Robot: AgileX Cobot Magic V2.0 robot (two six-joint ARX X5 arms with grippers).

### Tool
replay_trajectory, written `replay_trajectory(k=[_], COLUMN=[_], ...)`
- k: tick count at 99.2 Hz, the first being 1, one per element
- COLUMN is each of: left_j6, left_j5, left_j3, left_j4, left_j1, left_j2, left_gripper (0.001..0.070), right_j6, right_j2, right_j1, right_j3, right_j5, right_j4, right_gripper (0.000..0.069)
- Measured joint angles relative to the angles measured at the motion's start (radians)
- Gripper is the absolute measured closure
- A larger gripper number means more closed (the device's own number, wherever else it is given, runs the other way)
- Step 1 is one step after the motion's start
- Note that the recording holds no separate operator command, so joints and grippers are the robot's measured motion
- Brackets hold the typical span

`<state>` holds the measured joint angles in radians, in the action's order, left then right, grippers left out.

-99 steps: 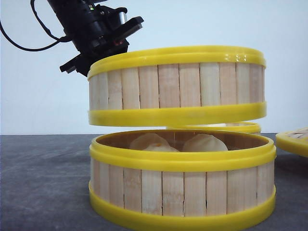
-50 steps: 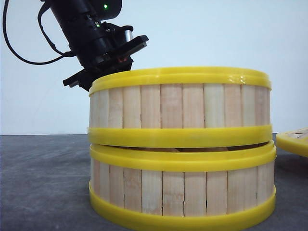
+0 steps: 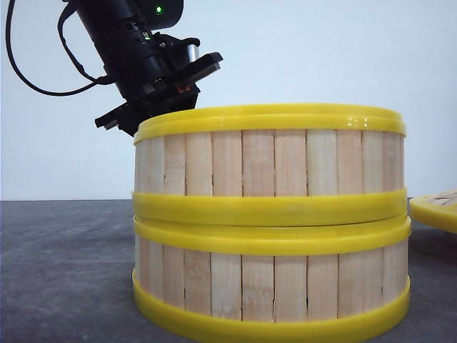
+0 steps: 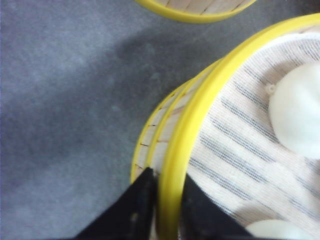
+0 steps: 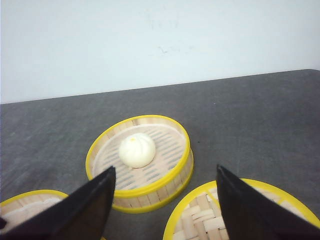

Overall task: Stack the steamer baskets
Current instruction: 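Lower the basket onto the front basket and open the left gripper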

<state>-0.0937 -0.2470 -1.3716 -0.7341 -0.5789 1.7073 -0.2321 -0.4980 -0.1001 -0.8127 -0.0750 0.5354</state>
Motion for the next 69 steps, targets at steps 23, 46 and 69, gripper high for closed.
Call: replay_trajectory(k=[23,46,69], left_j6=[-0.008,-0.031,-0.042], left_j5=[-0.014,-0.018,-0.013], left_j3=[0.0,0.0,-0.004], left_j4=[-0.013,0.079,0.147], left_j1=[-0.009,-0.002,0.068], left_j2=[0.0,-0.097,-0.406], left_gripper=[0.0436,0.043,0.043], right_j6=[0.0,0.0,-0.005], right_j2=[0.0,-0.027,-0.194], right_j1=[0.0,0.0,0.0], right_j3=[0.0,-0.002,-0.042], right_j5=[0.0,-0.013,-0.055], right_j4=[0.0,-0.003,-0.021], right_gripper=[0.0296,0.0295,0.0295])
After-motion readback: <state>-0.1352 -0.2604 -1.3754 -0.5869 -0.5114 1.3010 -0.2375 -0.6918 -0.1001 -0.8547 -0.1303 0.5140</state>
